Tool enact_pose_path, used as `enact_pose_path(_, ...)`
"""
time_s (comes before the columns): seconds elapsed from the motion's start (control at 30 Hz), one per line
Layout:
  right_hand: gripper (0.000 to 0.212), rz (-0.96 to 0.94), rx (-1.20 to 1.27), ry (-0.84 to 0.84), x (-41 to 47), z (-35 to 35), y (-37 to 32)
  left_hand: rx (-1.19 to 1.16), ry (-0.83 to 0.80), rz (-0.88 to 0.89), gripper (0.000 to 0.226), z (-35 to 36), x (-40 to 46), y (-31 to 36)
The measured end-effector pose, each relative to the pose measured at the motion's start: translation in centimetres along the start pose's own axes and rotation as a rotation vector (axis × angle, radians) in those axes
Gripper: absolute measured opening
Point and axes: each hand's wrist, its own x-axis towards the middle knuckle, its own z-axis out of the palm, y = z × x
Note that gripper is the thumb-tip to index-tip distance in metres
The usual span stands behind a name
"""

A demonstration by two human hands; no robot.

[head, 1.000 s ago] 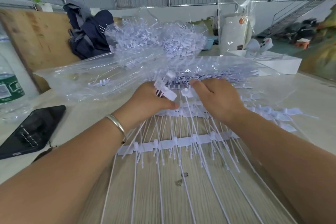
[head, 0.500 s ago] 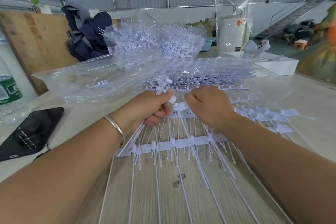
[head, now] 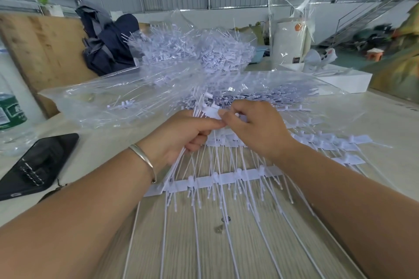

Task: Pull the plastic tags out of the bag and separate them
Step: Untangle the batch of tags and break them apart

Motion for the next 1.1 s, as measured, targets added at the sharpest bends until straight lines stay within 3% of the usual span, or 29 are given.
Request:
enact_pose_path(0.2,0.053,0.051,0.065,0.033,0.0,-0.3,0.1,-0.148,0.011,0.003,0.037,-0.3,0.1,0.2)
enact_pose_path(0.4,0.064,0.135,0.07,0.113,0.3,-0.7,0.1,-0.328,-0.103,0.009,0.032,-0.7,-0.3,0.5)
enact_pose_path(0.53,0.056,0.097,0.398,0.159,0.3,-0.6,-1.3,-0.517,-0.326,-0.029,0.027,0.5,-0.8,0.7)
enact_pose_path(0.63,0.041,0.027,0.461,0.212,-0.1,-0.6,-2.7,-0.502,-0.395,0.018,0.026,1.5,-1.1,1.2)
enact_pose_path(0.73,0.053,-0.003,0.333,0.217,-0.1,-0.9,-2.6,-0.338,-0.34,0.078,0.032,1.7,-1.1,1.3)
enact_pose_path(0.9,0.058,0.056,0.211,0.256,0.0,-0.7,-2.1,-0.405,-0.278,0.072,0.02,1.4,-1.0,1.1)
enact_pose_path(1.1,0.053,0.227,-0.08,0.291,0.8,-1.7,-0.3,-0.213,0.072,0.121,0.017,0.4,-0.2,0.5)
